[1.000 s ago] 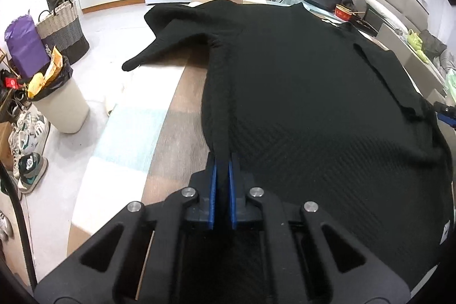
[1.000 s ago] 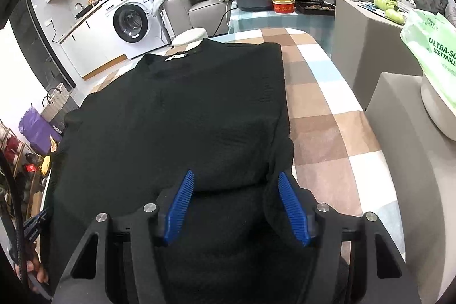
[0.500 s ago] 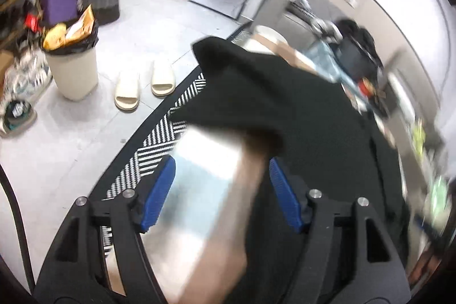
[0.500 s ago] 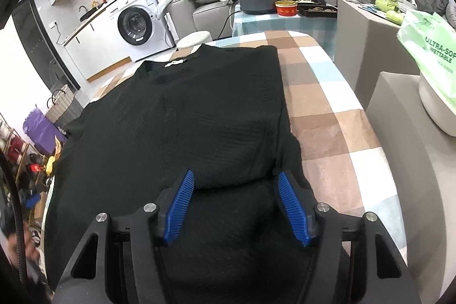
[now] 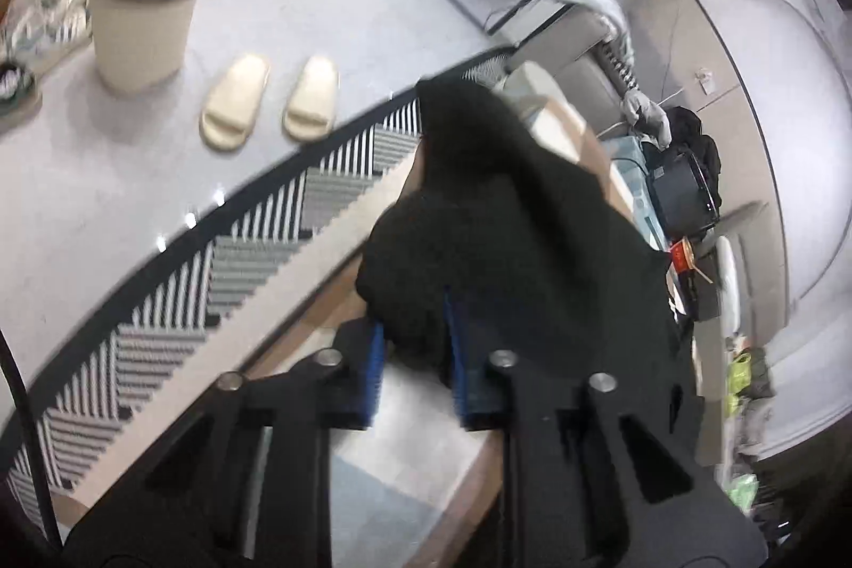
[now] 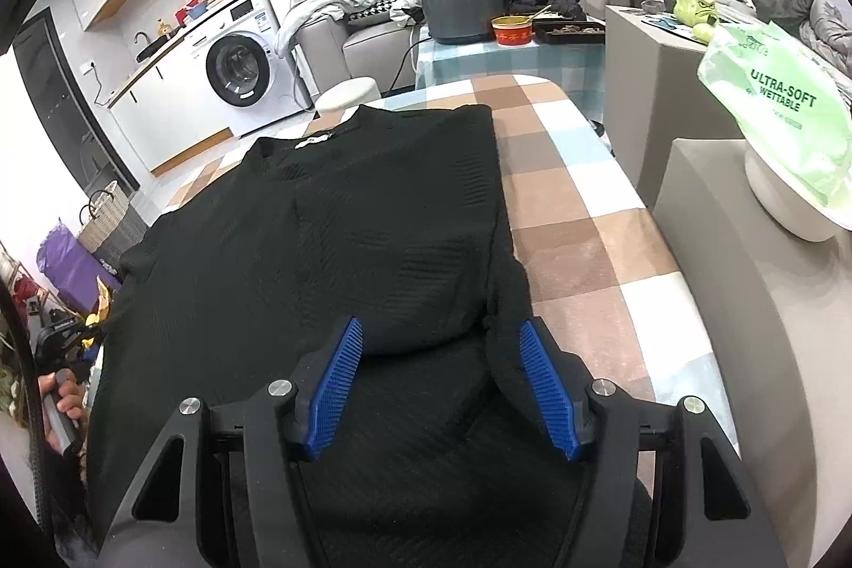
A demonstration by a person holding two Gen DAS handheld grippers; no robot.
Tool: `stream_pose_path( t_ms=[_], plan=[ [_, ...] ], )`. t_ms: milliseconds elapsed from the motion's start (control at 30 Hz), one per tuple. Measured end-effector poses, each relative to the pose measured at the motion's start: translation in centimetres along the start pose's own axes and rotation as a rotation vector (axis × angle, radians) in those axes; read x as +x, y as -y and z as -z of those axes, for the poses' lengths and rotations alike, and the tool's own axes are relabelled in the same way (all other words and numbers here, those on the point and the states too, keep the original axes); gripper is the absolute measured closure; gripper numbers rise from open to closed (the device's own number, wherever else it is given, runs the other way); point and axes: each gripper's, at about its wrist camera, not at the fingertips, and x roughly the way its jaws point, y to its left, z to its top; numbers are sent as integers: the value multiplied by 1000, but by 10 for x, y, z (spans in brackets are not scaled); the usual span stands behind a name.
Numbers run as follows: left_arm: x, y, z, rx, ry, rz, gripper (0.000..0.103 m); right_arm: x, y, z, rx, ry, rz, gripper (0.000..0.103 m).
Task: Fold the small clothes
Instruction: 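Fold the held side over toward the shirt center with the left gripper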
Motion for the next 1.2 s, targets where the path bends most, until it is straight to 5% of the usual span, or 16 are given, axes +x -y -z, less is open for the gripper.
stream_pose_path(
  t_ms=[100, 300, 433, 533, 733, 1033, 1200],
  plan=[
    [-21, 29, 0, 76, 87, 0, 92, -2, 1, 3, 7, 4, 0, 40],
    [-56, 153, 31, 483, 222, 20, 92, -6, 6, 8, 14, -1, -5, 40],
    [-43, 246, 105, 830, 80, 134, 84, -11, 11, 9, 18, 1, 4, 40],
    [-23, 270, 162, 991, -57, 147, 49, -14, 14, 8, 26, 7, 7, 40],
    [-25, 232, 174, 894, -106, 104, 45, -20, 20, 12, 37, 13, 9, 40],
    [-14, 125, 122, 682, -28, -166, 46, -15, 26, 20, 36, -10, -7, 40],
    [-16, 95, 108, 678, -43, -157, 88, -9, 32, 25, 39, -37, 9, 40]
  ],
)
